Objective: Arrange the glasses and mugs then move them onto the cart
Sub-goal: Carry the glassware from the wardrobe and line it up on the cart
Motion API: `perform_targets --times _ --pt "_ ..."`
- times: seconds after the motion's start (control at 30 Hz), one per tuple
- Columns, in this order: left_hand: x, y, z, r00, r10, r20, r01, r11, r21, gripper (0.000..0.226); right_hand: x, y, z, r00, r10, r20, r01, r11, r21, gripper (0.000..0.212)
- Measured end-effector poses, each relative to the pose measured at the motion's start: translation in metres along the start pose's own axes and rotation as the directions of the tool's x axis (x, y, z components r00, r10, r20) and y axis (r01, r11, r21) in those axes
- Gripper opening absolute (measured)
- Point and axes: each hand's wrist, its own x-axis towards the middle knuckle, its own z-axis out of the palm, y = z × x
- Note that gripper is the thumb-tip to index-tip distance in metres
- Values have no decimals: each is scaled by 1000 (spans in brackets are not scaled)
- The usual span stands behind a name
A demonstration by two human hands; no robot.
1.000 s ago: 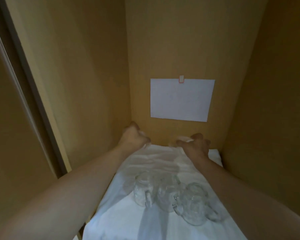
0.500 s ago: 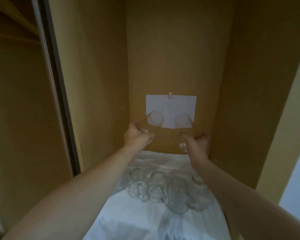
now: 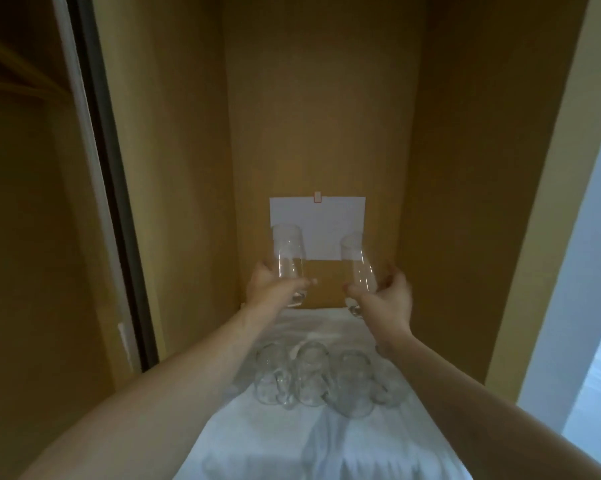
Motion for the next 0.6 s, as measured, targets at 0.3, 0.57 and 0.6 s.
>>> perform_targets --times 0.3,0.57,0.6 --pt "-2 -28 -31 965 141 223 -127 989 -78 92 -57 10 21 990 -20 -140 15 999 -37 81" --pt "-47 -17 21 880 184 439 -58 957 -284 92 -113 12 -39 900 -14 -435 -18 997 -69 86" --pt "-56 -16 32 862 199 466 -64 955 -289 82 -119 12 -51 871 -17 -491 -20 997 -70 87"
